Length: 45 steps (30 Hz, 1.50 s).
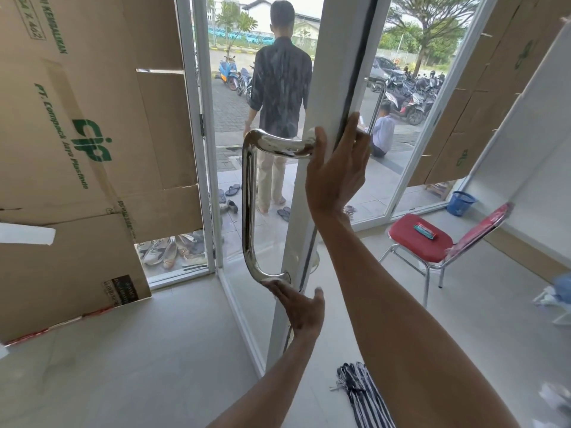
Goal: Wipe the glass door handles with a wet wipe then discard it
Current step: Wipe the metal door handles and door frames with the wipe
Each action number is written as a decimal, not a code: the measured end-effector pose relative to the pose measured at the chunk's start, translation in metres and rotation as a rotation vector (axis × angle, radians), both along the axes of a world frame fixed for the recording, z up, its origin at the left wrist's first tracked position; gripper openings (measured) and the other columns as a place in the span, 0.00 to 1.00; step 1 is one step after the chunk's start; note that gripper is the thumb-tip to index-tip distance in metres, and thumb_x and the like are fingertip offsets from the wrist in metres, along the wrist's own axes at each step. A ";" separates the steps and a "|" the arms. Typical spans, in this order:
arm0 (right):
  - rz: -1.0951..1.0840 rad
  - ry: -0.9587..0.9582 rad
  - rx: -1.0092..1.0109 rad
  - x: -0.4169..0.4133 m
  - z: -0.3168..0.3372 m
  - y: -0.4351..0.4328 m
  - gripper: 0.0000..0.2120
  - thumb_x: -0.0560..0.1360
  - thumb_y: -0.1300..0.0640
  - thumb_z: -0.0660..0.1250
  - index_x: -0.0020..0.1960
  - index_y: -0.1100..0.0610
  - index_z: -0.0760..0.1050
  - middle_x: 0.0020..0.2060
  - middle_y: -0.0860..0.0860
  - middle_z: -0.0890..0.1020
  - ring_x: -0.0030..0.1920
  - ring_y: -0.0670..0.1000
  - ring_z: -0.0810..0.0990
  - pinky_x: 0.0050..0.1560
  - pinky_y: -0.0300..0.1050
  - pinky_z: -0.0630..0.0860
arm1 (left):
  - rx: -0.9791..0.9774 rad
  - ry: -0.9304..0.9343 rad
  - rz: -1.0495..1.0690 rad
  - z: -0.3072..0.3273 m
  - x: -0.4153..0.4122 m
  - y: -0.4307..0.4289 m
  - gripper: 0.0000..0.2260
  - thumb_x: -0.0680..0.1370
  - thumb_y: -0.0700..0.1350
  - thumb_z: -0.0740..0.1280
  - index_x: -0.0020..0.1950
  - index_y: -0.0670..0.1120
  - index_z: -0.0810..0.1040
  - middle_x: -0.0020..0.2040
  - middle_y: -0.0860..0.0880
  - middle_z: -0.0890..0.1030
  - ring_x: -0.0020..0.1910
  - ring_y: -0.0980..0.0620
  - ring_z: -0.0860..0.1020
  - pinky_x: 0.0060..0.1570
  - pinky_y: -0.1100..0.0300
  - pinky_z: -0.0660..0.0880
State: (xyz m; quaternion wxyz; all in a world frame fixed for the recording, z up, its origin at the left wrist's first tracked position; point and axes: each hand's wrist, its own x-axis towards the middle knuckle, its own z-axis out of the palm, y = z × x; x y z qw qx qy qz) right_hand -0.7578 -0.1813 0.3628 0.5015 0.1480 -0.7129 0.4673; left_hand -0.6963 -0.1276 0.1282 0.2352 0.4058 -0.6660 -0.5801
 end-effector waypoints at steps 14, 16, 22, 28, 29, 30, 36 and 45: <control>0.000 0.004 0.005 -0.001 -0.002 -0.003 0.26 0.78 0.45 0.63 0.69 0.61 0.71 0.54 0.56 0.79 0.55 0.55 0.78 0.45 0.48 0.78 | 1.069 0.621 0.222 -0.004 0.020 -0.066 0.08 0.59 0.36 0.55 0.34 0.46 0.69 0.30 0.49 0.73 0.32 0.49 0.71 0.36 0.59 0.67; 0.002 0.008 0.005 -0.003 -0.003 -0.003 0.27 0.78 0.44 0.63 0.69 0.61 0.71 0.54 0.56 0.79 0.55 0.55 0.78 0.46 0.48 0.78 | 1.092 0.621 0.190 -0.005 0.021 -0.079 0.18 0.58 0.35 0.54 0.42 0.40 0.78 0.33 0.46 0.77 0.33 0.46 0.74 0.36 0.58 0.67; 0.000 0.017 0.025 -0.002 -0.004 -0.004 0.27 0.78 0.45 0.63 0.70 0.61 0.70 0.55 0.56 0.78 0.55 0.55 0.77 0.47 0.48 0.77 | 1.133 0.666 0.313 -0.008 0.017 -0.107 0.13 0.58 0.36 0.54 0.34 0.41 0.76 0.42 0.44 0.80 0.43 0.48 0.79 0.44 0.61 0.71; -0.014 0.032 0.017 0.001 -0.003 -0.003 0.26 0.78 0.46 0.63 0.69 0.62 0.71 0.54 0.57 0.78 0.54 0.55 0.77 0.46 0.48 0.77 | 1.022 0.611 0.016 -0.017 0.018 -0.090 0.15 0.56 0.32 0.53 0.39 0.40 0.72 0.32 0.45 0.70 0.34 0.47 0.68 0.34 0.59 0.68; -0.014 0.034 0.018 0.000 -0.003 -0.003 0.26 0.78 0.46 0.63 0.69 0.62 0.71 0.54 0.57 0.78 0.54 0.55 0.77 0.46 0.48 0.78 | 1.030 0.592 0.028 -0.015 0.020 -0.094 0.17 0.56 0.32 0.53 0.40 0.39 0.73 0.31 0.44 0.69 0.34 0.47 0.68 0.36 0.59 0.68; -0.014 0.033 0.019 0.000 -0.003 -0.003 0.26 0.78 0.45 0.63 0.69 0.62 0.71 0.54 0.57 0.78 0.54 0.55 0.77 0.46 0.48 0.78 | 1.033 0.574 0.054 -0.014 0.021 -0.100 0.18 0.56 0.32 0.52 0.41 0.37 0.75 0.29 0.44 0.69 0.33 0.47 0.68 0.39 0.60 0.69; -0.015 0.022 0.028 -0.004 -0.002 -0.001 0.27 0.78 0.45 0.63 0.69 0.62 0.70 0.54 0.57 0.79 0.55 0.55 0.77 0.46 0.47 0.78 | 0.963 0.632 0.123 -0.006 0.022 -0.147 0.10 0.57 0.33 0.50 0.19 0.43 0.65 0.21 0.45 0.70 0.35 0.46 0.72 0.39 0.61 0.66; -0.024 0.008 0.016 -0.008 -0.003 -0.001 0.27 0.78 0.45 0.63 0.70 0.62 0.70 0.53 0.57 0.78 0.55 0.55 0.77 0.43 0.49 0.78 | 0.795 0.204 -0.204 -0.010 0.029 -0.158 0.14 0.63 0.33 0.55 0.38 0.40 0.79 0.28 0.47 0.72 0.33 0.52 0.72 0.47 0.59 0.70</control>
